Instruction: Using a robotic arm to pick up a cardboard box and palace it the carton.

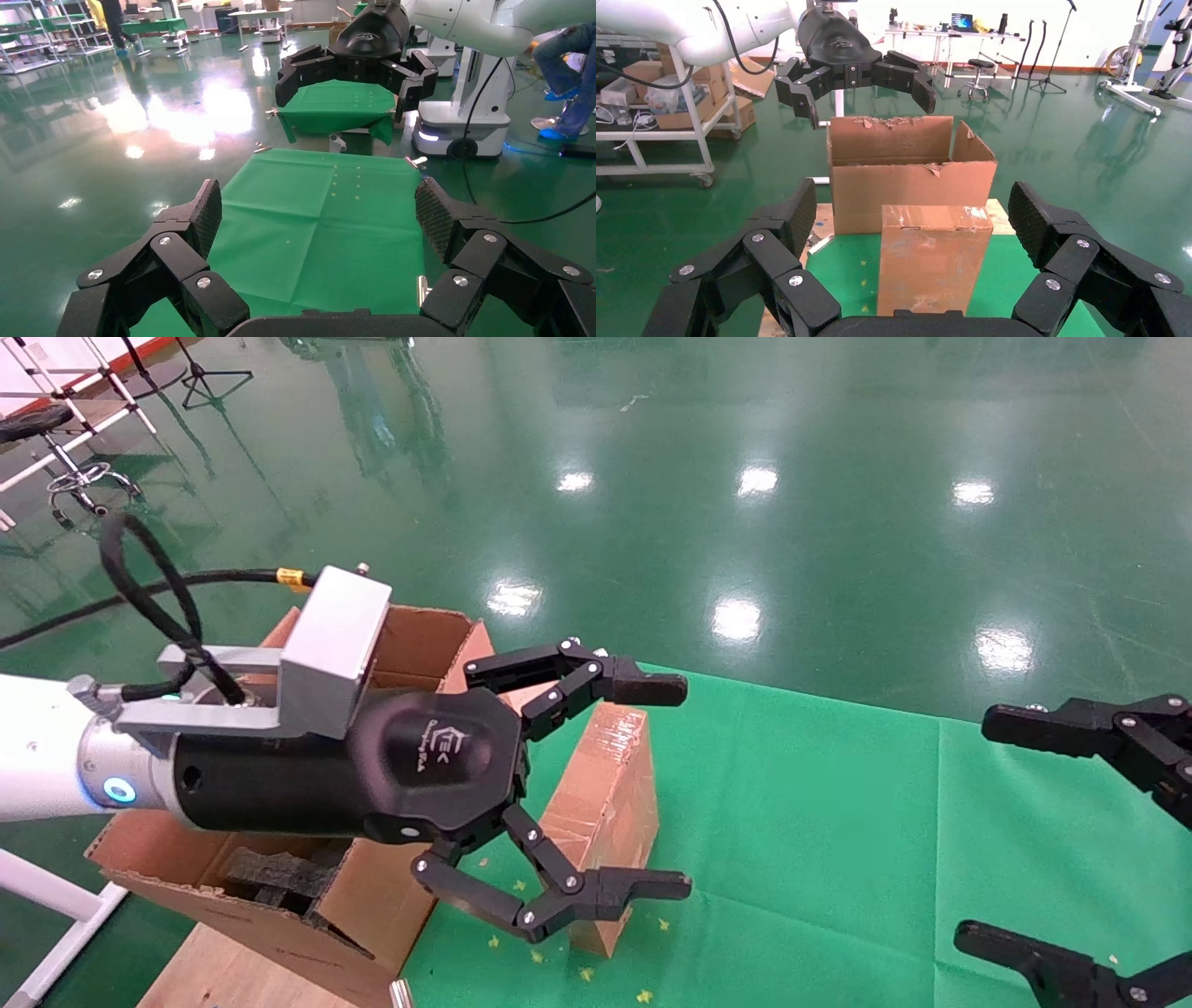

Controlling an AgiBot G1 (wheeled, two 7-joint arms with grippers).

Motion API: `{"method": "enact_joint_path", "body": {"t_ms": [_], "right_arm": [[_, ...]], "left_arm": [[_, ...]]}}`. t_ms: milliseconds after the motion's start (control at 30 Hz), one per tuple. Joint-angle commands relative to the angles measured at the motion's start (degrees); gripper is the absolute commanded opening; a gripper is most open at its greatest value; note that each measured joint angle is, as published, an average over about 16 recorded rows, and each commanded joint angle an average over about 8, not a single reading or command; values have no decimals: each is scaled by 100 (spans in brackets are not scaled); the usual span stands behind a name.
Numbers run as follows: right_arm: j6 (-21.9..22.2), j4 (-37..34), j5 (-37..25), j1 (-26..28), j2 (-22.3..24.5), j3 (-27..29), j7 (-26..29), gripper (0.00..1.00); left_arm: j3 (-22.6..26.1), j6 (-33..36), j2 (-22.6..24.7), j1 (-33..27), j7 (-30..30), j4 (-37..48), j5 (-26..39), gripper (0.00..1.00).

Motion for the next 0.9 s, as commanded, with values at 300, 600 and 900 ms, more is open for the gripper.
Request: {"method": "enact_joint_path", "body": {"t_ms": [300, 600, 900], "right_arm": [[0, -1, 0, 0, 0, -1, 0, 0], [0, -1, 1, 1, 0, -1, -1, 0], [1, -2, 1, 1, 1, -1, -1, 0]], "left_arm": [[120, -145, -165, -176, -364, -58, 320, 100], [785, -181, -404, -1119, -1968, -371, 1665, 100], [1401, 55, -250, -2111, -3615, -424, 2790, 100]]}}
